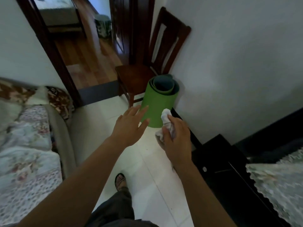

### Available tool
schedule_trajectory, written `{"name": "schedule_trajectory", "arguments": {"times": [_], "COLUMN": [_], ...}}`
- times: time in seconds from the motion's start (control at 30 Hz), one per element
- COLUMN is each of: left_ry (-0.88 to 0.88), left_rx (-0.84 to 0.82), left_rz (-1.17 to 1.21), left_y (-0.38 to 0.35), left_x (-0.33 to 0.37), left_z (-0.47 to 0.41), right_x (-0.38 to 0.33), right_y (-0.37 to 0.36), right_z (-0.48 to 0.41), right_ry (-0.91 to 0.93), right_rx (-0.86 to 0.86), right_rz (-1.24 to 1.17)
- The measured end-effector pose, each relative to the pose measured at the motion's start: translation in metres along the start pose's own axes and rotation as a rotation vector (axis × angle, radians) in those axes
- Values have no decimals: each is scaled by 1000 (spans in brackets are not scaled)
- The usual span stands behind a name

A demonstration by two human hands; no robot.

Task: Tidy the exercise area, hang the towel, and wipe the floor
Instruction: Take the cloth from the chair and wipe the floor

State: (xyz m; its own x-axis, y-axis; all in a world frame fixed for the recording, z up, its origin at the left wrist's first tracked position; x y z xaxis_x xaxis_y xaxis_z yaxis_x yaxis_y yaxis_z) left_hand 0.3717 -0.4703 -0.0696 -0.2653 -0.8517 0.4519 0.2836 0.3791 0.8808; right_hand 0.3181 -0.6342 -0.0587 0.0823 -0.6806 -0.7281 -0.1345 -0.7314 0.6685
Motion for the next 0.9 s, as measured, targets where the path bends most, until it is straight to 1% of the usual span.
{"name": "schedule_trajectory", "arguments": {"times": [0.2,0.3,0.47,0.57,0.7,0.8,0.9], "left_ry": [45,74,132,182,225,258,249], "left_rx": [3,23,60,33,62,59,78], "left_rz": [-18,-28,8,18,8,-14,-30], "left_y": [54,84,116,125,144,159,179], "left_x": [-63,-97,-149,-178,-214,-238,-254], "left_z": [-76,-109,-146,-173,-219,-269,-332], "right_x": [-32,-48,-64,-69,-74,-69,-57], "right_y": [-31,-56,-99,-124,-158,-174,-178], "right_z": [-121,-178,-242,-283,-340,-393,-457], "right_ry": [97,127,181,198,224,245,254], "right_rx": [-56,-75,-129,-160,-213,-226,-216], "right_rz": [54,40,-8,-13,-50,-73,-56]}}
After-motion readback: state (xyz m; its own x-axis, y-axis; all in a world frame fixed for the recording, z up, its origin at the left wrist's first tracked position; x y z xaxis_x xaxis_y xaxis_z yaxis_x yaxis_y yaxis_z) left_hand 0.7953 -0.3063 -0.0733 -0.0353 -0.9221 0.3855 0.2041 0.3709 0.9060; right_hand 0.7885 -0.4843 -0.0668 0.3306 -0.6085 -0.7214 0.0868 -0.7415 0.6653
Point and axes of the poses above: each hand's wrist, its own z-axis away from the middle knuckle, its own y-axis out of the back of the hand, x = y × z, the point moved 6 cm from there along -z, towards the middle knuckle, and after that the axes turned 11 degrees about -x, right-handed, at the moved point
